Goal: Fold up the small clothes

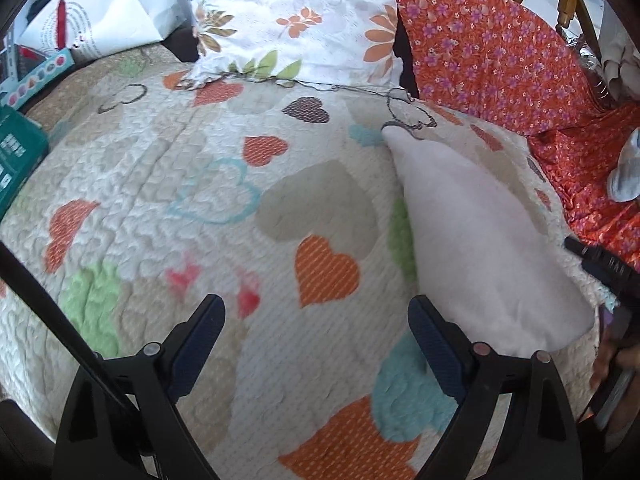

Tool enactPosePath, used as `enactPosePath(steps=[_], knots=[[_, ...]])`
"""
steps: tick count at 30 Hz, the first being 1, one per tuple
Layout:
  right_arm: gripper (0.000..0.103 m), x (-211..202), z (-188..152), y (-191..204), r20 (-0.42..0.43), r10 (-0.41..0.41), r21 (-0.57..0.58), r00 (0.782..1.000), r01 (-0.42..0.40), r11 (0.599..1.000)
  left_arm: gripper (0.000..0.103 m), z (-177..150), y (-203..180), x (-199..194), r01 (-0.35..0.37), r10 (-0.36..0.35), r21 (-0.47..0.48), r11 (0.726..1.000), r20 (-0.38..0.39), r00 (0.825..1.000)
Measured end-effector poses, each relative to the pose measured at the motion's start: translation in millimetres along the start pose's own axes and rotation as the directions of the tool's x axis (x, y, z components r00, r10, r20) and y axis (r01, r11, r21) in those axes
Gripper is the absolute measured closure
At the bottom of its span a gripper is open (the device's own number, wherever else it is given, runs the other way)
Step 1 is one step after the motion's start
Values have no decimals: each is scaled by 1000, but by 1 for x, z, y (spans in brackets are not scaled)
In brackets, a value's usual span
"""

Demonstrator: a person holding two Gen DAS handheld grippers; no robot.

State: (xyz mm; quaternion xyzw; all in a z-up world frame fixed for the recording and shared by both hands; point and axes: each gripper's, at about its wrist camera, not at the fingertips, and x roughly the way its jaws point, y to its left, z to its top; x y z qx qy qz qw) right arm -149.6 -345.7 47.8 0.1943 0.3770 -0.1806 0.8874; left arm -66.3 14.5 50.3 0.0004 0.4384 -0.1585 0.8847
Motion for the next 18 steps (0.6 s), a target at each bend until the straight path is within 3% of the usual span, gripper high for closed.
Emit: enactPosePath(steps=[2, 5, 9, 12, 15, 17, 18], knots=[[18, 11, -1, 8, -68, 68, -10, 995, -69, 998, 11, 11, -1, 6, 27, -27, -12, 1000, -24, 999], [19, 20, 1, 17, -108, 153, 4, 982, -153, 988, 11, 29, 0, 23, 125, -131, -83, 989, -74, 989], [19, 38, 9, 19, -133, 256, 66, 958, -249, 966, 11, 42, -8, 61, 212, -232, -132, 968, -160, 959], [19, 55, 16, 23, -161, 257, 73, 953, -248, 966, 11, 45, -17, 89, 264, -293, -161, 951, -203, 934], [19, 76, 25, 32, -194, 198, 28, 961, -196, 980, 10, 53, -18, 102, 342, -394, -252, 905, -195, 898], [21, 92, 30, 38, -224, 184, 9, 957, -187, 982, 10, 57, -25, 106, 427, -485, -274, 862, -196, 852], [25, 101, 29, 39, -250, 205, 31, 946, -204, 978, 12, 57, -33, 109, 470, -531, -280, 837, -208, 821]])
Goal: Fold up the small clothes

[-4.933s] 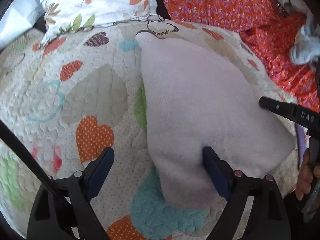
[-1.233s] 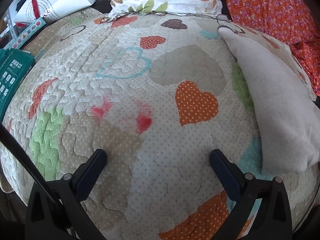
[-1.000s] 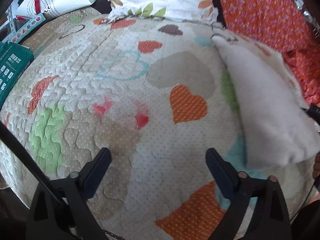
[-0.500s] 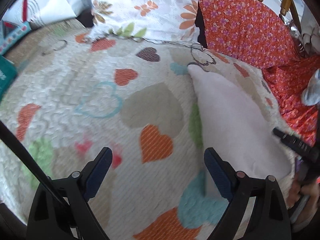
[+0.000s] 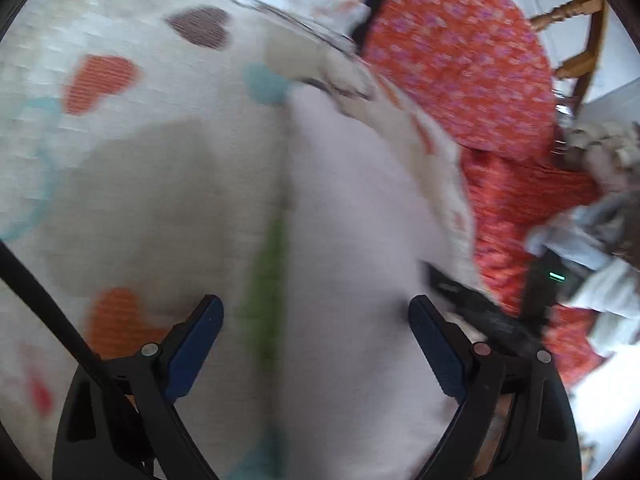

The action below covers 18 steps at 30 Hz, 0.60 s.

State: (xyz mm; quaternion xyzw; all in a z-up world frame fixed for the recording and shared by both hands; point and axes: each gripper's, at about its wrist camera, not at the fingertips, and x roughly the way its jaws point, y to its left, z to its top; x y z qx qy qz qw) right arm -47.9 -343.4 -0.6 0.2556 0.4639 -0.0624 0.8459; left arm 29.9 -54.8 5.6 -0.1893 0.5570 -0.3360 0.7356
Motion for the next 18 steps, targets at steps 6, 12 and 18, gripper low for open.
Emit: enactPosePath(steps=[6, 12, 18], knots=[[78, 0, 5, 12, -7, 108, 37, 994, -108, 994, 69, -5, -40, 8, -69, 73, 128, 989, -25, 997], [78, -31, 19, 37, 104, 199, -12, 974, -199, 980, 65, 10, -66, -26, -160, 143, 191, 968, 102, 984], [65, -25, 14, 29, 114, -8, -2, 993, 9, 1000, 51, 1, -37, -15, -336, 326, 165, 927, 84, 942]])
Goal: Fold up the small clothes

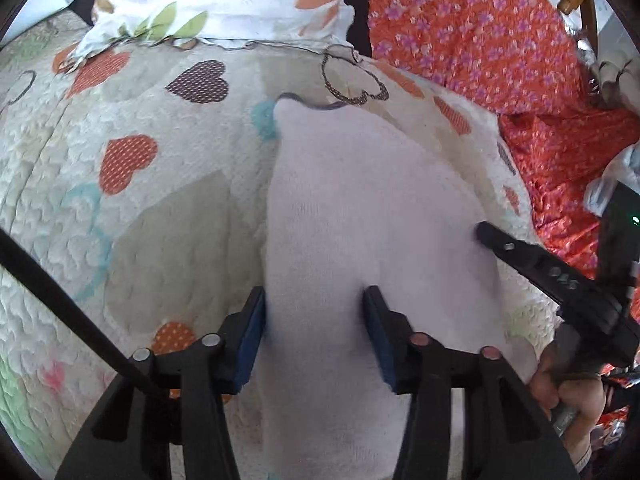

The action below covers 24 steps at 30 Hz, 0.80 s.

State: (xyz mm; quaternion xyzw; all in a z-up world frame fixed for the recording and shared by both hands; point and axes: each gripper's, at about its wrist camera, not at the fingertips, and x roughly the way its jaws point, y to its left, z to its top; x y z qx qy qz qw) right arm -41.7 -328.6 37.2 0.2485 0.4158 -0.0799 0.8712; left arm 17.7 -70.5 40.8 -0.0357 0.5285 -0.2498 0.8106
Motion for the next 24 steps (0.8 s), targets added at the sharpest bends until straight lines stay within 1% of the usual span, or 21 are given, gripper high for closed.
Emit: enactPosePath(steps=[2, 3, 4, 5, 6, 8, 10, 11, 12, 13, 14, 15, 16, 17, 18, 19, 20, 21, 22, 23, 24], knots=[[65, -18, -1, 3, 58, 22, -19, 998, -21, 1000, 45, -3, 4, -9, 16, -16, -13, 1000, 9, 1000], [65, -28, -3, 11, 87, 37, -51, 996, -32, 998, 44, -5, 6, -14, 18, -17, -14, 1000, 19, 1000], [65, -33, -7, 17, 90, 61, -82, 994, -53, 995, 43, -6, 4, -16, 12, -11, -15, 1000, 36, 999], [66, -34, -11, 23, 77, 84, -101, 994, -76, 992, 42, -12, 12, -26, 5, -4, -18, 1000, 51, 999], [66, -31, -18, 29, 40, 122, -125, 992, -116, 985, 42, -12, 14, -30, -5, 7, -24, 1000, 67, 998], [67, -22, -29, 37, -28, 151, -145, 988, -154, 977, 42, -17, 18, -41, -40, 43, -28, 999, 116, 992], [67, -6, -44, 35, -120, 141, -141, 983, -158, 977, 39, -24, 20, -59, -100, 101, -14, 995, 187, 977], [71, -2, -49, 32, -136, 121, -141, 983, -140, 980, 36, -27, 20, -67, -129, 127, -8, 992, 220, 967], [71, -2, -52, 28, -128, 98, -146, 987, -117, 982, 34, -30, 21, -75, -162, 157, -3, 987, 257, 953], [72, -4, -55, 26, -120, 93, -145, 988, -111, 983, 30, -33, 21, -85, -202, 193, -1, 979, 302, 934], [72, -9, -55, 23, -112, 84, -138, 990, -99, 985, 26, -37, 21, -95, -247, 232, -1, 969, 350, 908], [72, -15, -55, 21, -98, 73, -133, 993, -86, 987, 23, -43, 20, -108, -306, 281, -6, 952, 414, 866], [70, -23, -57, 21, -78, 59, -136, 995, -69, 988, 16, -48, 19, -117, -348, 315, -14, 937, 464, 828], [68, -32, -60, 23, -49, 23, -152, 999, -31, 988, 9, -54, 18, -128, -389, 346, -27, 921, 516, 784], [68, -40, -61, 26, -19, -26, -172, 999, 22, 985, 6, -60, 16, -138, -422, 370, -43, 906, 564, 738], [68, -51, -65, 30, 18, -59, -199, 998, 61, 978, 1, -66, 14, -149, -445, 387, -60, 893, 609, 693], [68, -59, -68, 34, 39, -58, -209, 998, 65, 976, 0, -74, 12, -162, -468, 402, -81, 880, 652, 643], [68, -63, -68, 37, 53, -55, -214, 997, 65, 975, 0, -77, 10, -168, -478, 408, -89, 874, 668, 622], [66, -72, -71, 42, 75, -48, -222, 996, 64, 973, 0, -81, 7, -176, -485, 409, -91, 870, 683, 605], [61, -79, -75, 45, 94, -43, -227, 995, 64, 972, 0, -84, 5, -180, -483, 401, -81, 872, 685, 609], [59, -89, -81, 50, 121, -35, -233, 992, 62, 970, 0, -85, 2, -183, -478, 393, -70, 876, 679, 620]])
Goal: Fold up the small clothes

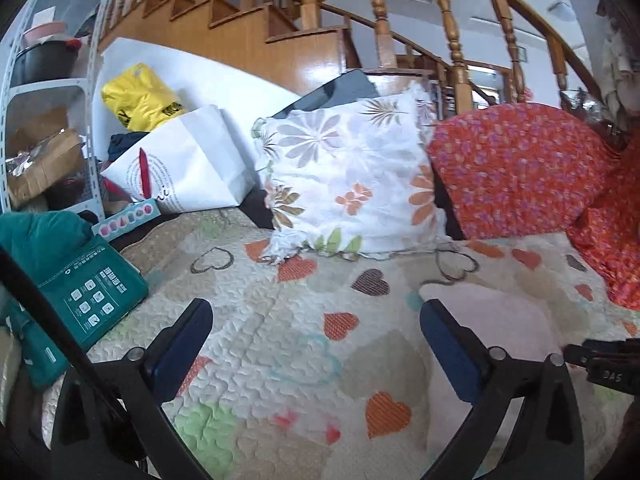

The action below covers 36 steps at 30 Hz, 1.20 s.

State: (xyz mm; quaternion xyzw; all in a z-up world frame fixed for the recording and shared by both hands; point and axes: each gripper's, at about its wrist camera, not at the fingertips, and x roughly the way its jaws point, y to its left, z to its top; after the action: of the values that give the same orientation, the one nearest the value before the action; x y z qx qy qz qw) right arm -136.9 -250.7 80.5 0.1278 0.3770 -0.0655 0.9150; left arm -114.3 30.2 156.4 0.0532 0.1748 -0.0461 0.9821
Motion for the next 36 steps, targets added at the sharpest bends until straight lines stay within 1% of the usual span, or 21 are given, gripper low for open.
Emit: enactPosePath(steps=[2, 4, 7, 10, 12, 14, 17, 21, 28, 32, 36], knots=[[52, -12, -8, 9, 31, -1, -9, 1000, 1, 1000, 0, -3, -4, -8, 29, -29, 5, 1000, -28, 999], [49, -20, -19, 16, 47, -13, -21, 999, 14, 1000, 0, -14, -9, -13, 60, -60, -3, 998, -69, 996], [47, -23, -33, 27, 47, -37, -56, 998, 39, 998, 0, -30, -18, -9, 133, -134, -19, 991, -158, 978], [45, -20, -39, 32, 37, -64, -88, 997, 67, 994, 0, -43, -26, 0, 160, -157, -3, 987, -231, 960], [45, -16, -40, 31, 30, -71, -89, 997, 73, 993, 0, -51, -30, 7, 163, -154, 11, 987, -272, 950], [43, -14, -41, 29, 23, -71, -79, 997, 73, 994, 0, -59, -32, 10, 159, -147, 16, 987, -294, 944], [40, -9, -40, 25, 15, -75, -66, 997, 76, 995, 0, -65, -32, 14, 146, -130, 27, 989, -314, 941], [39, -4, -42, 23, -2, -79, -63, 997, 79, 995, 0, -73, -29, 20, 122, -103, 34, 992, -347, 932], [35, -1, -43, 29, -2, -89, -87, 996, 89, 992, 0, -79, -21, 31, 95, -85, 4, 996, -396, 914], [33, 0, -45, 33, 5, -94, -107, 996, 94, 990, 0, -82, -20, 34, 74, -62, 12, 997, -413, 909], [31, 1, -47, 37, 7, -99, -131, 995, 99, 986, 0, -85, -19, 39, 72, -58, 16, 997, -437, 898]])
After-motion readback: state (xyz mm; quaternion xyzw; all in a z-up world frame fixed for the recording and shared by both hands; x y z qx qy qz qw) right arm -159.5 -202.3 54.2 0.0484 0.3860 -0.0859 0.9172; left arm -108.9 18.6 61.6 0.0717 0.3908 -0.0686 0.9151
